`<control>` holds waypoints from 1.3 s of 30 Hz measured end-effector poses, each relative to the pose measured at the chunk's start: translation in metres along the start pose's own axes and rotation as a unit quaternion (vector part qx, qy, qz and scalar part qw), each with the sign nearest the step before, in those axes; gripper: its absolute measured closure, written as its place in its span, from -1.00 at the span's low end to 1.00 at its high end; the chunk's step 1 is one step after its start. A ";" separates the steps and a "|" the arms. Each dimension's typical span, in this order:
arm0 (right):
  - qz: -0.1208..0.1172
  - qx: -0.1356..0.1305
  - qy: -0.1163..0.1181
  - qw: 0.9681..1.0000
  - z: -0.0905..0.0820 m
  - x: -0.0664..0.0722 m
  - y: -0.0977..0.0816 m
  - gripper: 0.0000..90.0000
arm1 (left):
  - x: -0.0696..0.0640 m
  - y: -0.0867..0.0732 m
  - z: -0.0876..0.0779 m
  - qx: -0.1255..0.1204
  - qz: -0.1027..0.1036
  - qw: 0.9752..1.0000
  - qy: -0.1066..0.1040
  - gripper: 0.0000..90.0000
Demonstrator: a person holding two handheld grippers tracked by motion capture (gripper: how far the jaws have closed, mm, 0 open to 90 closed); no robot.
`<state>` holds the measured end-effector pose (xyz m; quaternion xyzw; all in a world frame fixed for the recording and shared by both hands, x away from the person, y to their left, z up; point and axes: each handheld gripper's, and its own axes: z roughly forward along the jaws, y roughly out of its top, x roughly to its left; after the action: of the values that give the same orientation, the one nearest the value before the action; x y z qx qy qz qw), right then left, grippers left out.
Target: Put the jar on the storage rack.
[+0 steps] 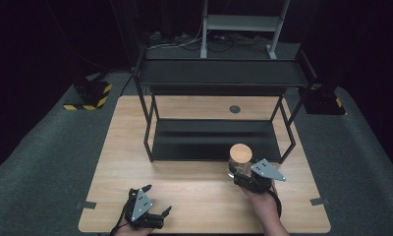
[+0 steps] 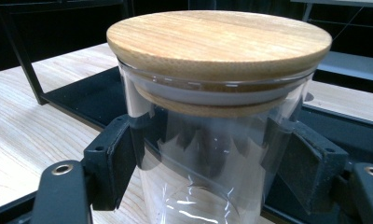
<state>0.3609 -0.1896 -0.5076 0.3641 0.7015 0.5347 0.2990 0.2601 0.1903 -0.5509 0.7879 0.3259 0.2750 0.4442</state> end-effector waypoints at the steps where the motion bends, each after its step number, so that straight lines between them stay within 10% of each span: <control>1: 0.000 0.000 0.000 1.000 0.000 0.000 0.000 -0.43 | 0.000 0.000 0.000 0.000 0.000 1.000 0.000 -0.98; 39: 0.005 -0.004 -0.013 1.000 0.020 -0.007 0.014 -0.43 | 0.002 -0.001 -0.001 -0.005 -0.010 1.000 -0.004 -0.98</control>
<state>0.3830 -0.1824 -0.4990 0.3734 0.6939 0.5340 0.3066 0.2606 0.1924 -0.5507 0.7838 0.3300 0.2689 0.4522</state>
